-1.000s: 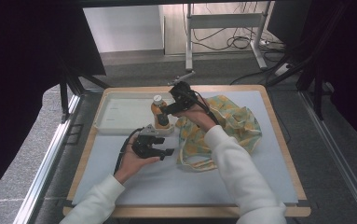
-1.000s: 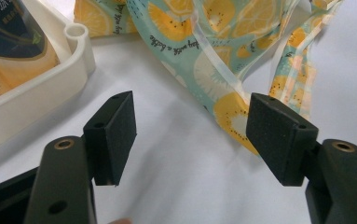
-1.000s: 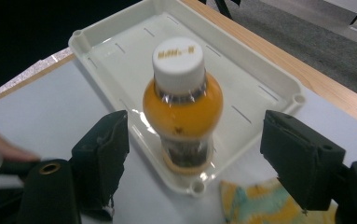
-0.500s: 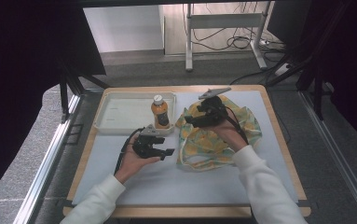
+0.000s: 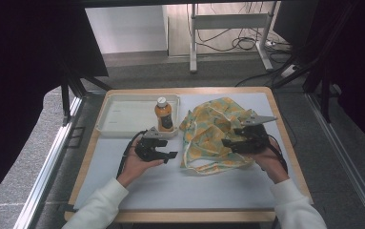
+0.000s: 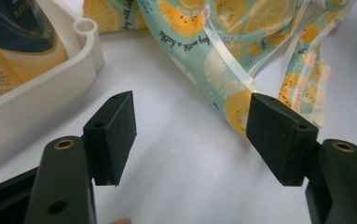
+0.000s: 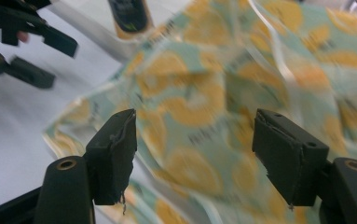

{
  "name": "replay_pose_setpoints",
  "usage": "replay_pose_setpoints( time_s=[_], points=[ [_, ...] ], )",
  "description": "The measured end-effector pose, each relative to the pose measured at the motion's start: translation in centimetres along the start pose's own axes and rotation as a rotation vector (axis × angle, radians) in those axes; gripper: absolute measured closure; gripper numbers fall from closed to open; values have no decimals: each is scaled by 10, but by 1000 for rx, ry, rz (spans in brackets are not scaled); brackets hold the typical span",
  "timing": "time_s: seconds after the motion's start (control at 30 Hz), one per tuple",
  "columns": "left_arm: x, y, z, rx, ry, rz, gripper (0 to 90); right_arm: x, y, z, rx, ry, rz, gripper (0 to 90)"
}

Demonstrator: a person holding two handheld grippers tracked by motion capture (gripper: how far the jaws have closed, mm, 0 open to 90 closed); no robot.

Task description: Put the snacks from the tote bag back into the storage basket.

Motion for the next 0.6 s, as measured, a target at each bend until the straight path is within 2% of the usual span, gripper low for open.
replay_pose_setpoints(
  time_s=[0.13,0.27,0.4,0.6],
  points=[
    [0,1,-2,-20,-14,-12,333,13,-11,-11,10,-8,34,313],
    [-1,1,-3,-21,-17,-12,332,17,-15,-18,24,-11,17,314],
    [0,1,-2,-19,-12,-8,332,18,-19,-19,29,-18,26,314],
    [0,1,-1,-16,-6,-5,332,17,-17,-21,27,-33,21,310]
  ],
)
Point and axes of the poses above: each handheld gripper's, and its own axes: z roughly forward along the jaws, x roughly out of its underside, y roughly to its left, the point moved 1 cm from there along z, roughly forward along the jaws, and after that the axes turned 14 degrees about z, right-handed, at the moved point
